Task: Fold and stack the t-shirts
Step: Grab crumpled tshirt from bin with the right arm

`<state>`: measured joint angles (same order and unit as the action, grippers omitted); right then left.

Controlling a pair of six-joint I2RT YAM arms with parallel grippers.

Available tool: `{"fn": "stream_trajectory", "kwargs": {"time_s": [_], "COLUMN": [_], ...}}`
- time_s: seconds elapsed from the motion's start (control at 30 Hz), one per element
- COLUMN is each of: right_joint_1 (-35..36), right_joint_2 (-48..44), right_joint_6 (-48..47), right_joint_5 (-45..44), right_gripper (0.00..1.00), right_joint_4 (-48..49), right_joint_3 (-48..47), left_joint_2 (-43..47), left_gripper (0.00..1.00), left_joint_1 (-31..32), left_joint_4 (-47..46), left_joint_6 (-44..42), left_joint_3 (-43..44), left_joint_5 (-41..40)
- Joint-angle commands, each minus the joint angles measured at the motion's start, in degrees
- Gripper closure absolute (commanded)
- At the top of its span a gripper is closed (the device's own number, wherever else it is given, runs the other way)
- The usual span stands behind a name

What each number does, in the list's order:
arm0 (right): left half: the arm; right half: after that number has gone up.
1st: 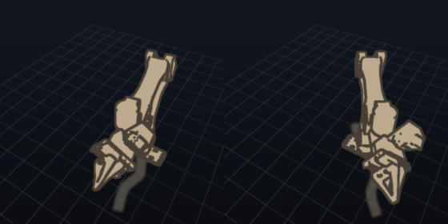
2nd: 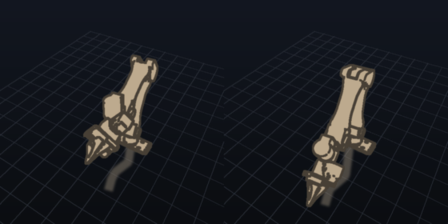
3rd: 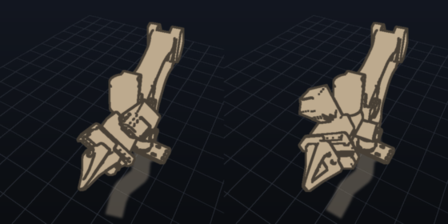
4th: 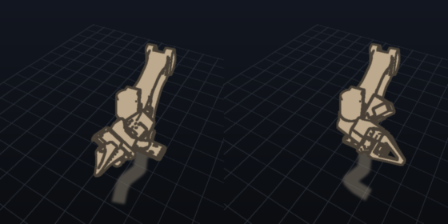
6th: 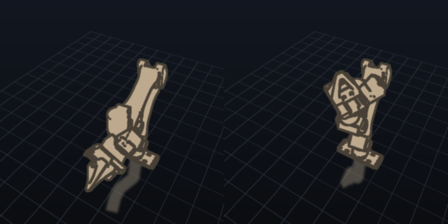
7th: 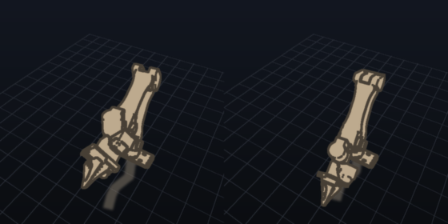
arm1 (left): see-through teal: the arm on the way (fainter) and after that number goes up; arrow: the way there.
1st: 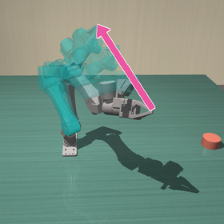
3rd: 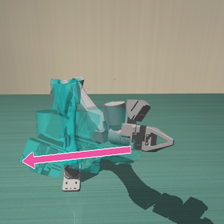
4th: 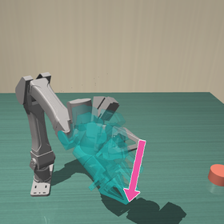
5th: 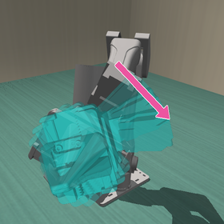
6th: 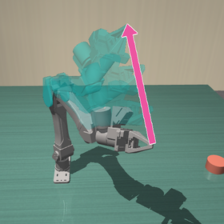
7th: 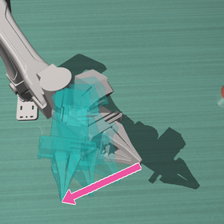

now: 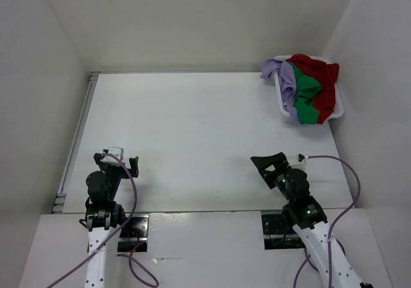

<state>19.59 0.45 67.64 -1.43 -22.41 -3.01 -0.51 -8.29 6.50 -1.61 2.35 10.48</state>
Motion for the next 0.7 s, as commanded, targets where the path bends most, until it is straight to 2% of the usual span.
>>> {"fn": "stream_trajectory", "kwargs": {"time_s": [0.0, 0.17, 0.23, 0.27, 0.3, 0.33, 0.37, 0.4, 0.43, 0.57, 0.6, 0.63, 0.67], "right_joint_1": [-0.3, -0.3, -0.3, -0.3, -0.3, -0.3, -0.3, -0.3, -0.3, -0.3, -0.3, -0.3, -0.3], "right_joint_2": [-3.3, -3.3, -3.3, -3.3, -3.3, -3.3, -3.3, -3.3, -2.7, 2.8, 5.2, 11.8, 15.8], "right_joint_6": [-0.9, 1.3, 3.5, 4.1, 4.1, 4.1, 2.8, -0.4, -2.3, -14.6, -17.2, -23.8, -27.4], "right_joint_5": [0.2, 0.2, 1.0, 1.7, 1.7, 1.7, 0.6, -0.5, -1.8, -7.6, -10.1, -11.0, -12.1], "right_gripper": [0.00, 0.00, 0.00, 0.00, 0.00, 0.00, 0.00, 0.00, 0.00, 0.00, 0.00, 0.00, 0.00], "right_joint_4": [-2.5, -3.1, -3.1, -2.3, -1.8, -0.6, -0.6, 0.1, 0.1, 3.8, 3.8, 4.7, 4.7], "right_joint_3": [1.4, 1.4, 0.9, 0.2, -0.6, -1.6, -4.5, -6.4, -10.6, -22.7, -25.5, -32.0, -35.7], "left_joint_2": [7.0, 7.0, 7.0, 7.0, 7.0, 7.0, 5.9, 5.9, 6.9, 7.2, 6.6, 6.6, 6.6], "left_gripper": [0.00, 0.00, 0.00, 0.00, 0.00, 0.00, 0.00, 0.00, 0.00, 0.00, 0.00, 0.00, 0.00], "left_joint_1": [0.1, 0.1, 0.1, 0.1, 0.1, 0.1, 0.1, 0.7, 0.7, 0.7, 0.7, 0.7, 0.7], "left_joint_4": [-1.1, -1.1, -1.1, 0.2, 4.0, 7.5, 9.9, 10.5, 9.8, 1.4, -5.6, -9.5, -15.2], "left_joint_6": [-1.0, -1.0, -3.7, -6.5, -16.1, -24.8, -31.4, -36.9, -37.0, -42.2, -41.5, -36.9, -35.9], "left_joint_3": [-1.5, -1.5, -1.5, -1.5, -0.9, -0.2, 0.4, 1.0, 1.0, 2.7, 3.4, 4.5, 5.2], "left_joint_5": [1.4, 1.4, 4.8, 8.6, 20.2, 28.1, 32.7, 33.4, 34.1, 37.4, 36.6, 32.4, 30.1]}}
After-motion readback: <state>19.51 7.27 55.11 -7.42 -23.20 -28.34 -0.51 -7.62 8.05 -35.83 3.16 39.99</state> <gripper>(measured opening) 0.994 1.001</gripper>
